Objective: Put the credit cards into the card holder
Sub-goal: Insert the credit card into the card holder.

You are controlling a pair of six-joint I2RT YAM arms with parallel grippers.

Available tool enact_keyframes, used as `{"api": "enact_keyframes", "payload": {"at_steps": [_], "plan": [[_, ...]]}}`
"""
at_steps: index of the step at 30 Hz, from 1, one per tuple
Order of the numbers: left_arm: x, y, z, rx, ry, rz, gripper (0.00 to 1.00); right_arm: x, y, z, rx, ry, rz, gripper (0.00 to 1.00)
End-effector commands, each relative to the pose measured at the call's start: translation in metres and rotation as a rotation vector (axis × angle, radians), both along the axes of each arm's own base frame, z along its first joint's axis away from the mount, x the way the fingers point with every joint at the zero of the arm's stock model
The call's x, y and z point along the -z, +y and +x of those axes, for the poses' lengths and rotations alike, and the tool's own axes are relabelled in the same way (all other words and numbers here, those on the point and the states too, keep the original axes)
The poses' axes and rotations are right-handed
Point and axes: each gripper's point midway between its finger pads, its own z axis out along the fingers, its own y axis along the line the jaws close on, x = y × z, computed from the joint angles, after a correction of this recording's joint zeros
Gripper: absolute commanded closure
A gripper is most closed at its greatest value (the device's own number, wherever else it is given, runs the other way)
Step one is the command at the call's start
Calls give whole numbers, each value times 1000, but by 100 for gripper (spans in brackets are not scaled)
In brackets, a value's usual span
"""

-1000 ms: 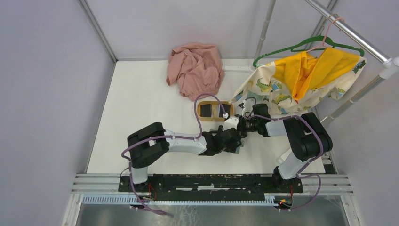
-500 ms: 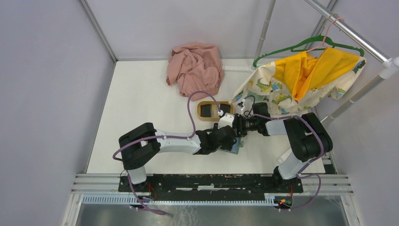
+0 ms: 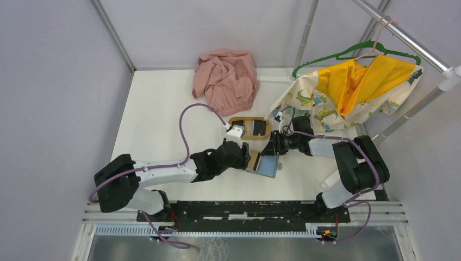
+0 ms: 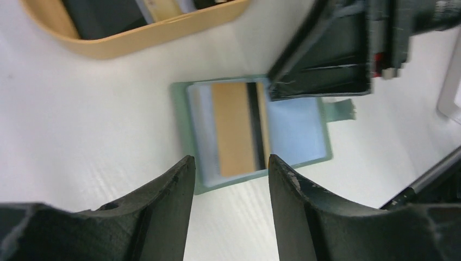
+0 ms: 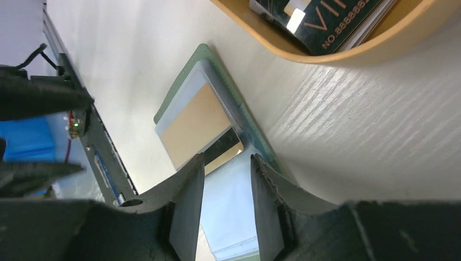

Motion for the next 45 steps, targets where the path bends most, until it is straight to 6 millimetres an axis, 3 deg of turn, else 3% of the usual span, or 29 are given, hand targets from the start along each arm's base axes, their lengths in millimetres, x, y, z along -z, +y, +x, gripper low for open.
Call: {"api": "enact_keyframes", "payload": {"at_steps": [1,8,13,27,36,45], "plan": [[-2,21,15,-17,13,-103,43,-13,-5,18,-28,-188,-83,62],[22,42,26,-45,101,-126,58,1,-4,5,-78,-222,-167,92],[36,49,36,-70,117,-64,64,8,-8,-4,-67,-197,-178,100],[63,25,25,24,207,-93,70,10,13,-25,-42,-62,-54,100],[73,11,8,81,254,-108,71,-3,29,-24,-37,-18,57,98],[77,14,-2,76,267,-106,71,-12,33,-19,-81,-66,76,97]]}}
